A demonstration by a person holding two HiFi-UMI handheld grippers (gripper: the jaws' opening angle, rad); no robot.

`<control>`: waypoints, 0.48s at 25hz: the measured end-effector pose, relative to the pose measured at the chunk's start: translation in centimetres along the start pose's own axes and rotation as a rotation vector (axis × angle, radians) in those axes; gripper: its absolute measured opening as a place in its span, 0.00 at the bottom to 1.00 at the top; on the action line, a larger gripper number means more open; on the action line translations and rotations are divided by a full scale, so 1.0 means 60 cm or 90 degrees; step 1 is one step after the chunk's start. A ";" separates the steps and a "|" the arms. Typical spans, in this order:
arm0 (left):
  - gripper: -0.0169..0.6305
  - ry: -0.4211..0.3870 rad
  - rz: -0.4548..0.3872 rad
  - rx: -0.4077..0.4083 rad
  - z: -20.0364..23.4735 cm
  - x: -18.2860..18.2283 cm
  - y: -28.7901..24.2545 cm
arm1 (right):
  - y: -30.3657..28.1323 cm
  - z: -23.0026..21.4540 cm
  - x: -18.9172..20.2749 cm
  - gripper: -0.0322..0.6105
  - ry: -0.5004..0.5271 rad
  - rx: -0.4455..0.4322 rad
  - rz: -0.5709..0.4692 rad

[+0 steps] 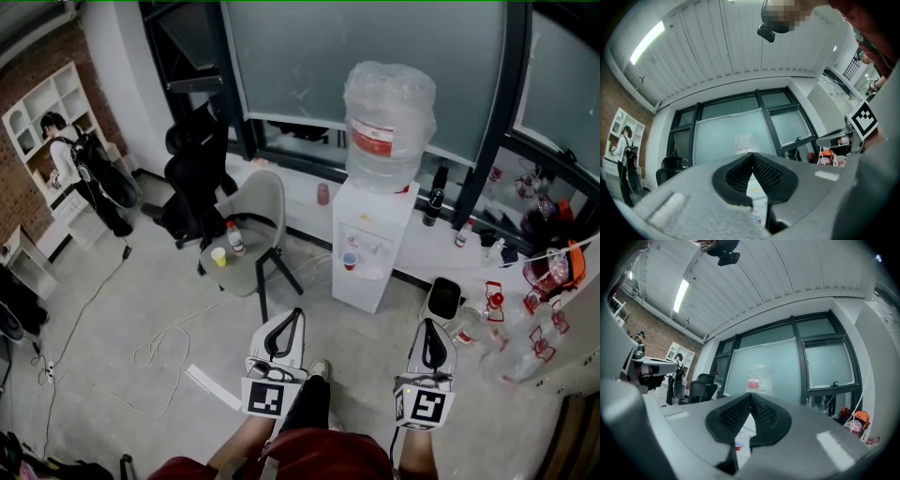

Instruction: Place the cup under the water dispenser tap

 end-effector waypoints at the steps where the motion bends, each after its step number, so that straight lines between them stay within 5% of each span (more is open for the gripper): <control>1: 0.03 0.000 0.001 0.000 0.001 0.000 0.001 | 0.000 0.001 -0.001 0.05 0.001 -0.001 0.000; 12: 0.03 0.002 0.002 -0.003 -0.002 0.004 -0.004 | 0.000 -0.006 0.009 0.05 0.006 0.003 0.007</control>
Point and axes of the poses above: the fingertips, and each gripper's own axes: y backward along the fingers, z to its left, x out of its underside, the point moved 3 cm from there along y, backward along the fingers, and after that the axes turned 14 degrees about x, right-handed, at the moved point
